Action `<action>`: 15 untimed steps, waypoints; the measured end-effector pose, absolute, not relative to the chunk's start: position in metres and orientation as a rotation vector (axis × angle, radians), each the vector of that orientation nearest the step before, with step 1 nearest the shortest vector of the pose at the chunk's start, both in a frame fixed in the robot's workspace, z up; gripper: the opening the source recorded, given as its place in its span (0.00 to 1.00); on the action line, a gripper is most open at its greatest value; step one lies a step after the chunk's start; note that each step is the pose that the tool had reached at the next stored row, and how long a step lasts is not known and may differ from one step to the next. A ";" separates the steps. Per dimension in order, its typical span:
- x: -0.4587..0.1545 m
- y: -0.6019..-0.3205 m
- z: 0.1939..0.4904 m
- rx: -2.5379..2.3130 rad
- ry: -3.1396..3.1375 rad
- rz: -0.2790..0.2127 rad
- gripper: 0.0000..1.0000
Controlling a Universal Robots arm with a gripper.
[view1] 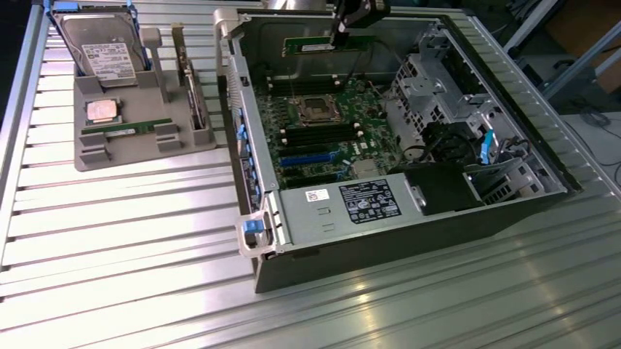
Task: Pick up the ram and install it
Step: 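Pick up the ram and move it above insertion slot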
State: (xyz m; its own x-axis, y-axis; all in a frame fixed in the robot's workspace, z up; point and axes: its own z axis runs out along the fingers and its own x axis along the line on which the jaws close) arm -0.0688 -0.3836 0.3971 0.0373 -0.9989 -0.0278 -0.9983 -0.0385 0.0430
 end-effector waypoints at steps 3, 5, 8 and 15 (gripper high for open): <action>-0.064 -0.384 0.397 2.254 -2.170 -0.078 0.13; -0.060 -0.384 0.397 2.254 -2.170 -0.078 0.13; -0.053 -0.384 0.397 2.254 -2.170 -0.078 0.13; -0.032 -0.384 0.397 2.254 -2.170 -0.078 0.13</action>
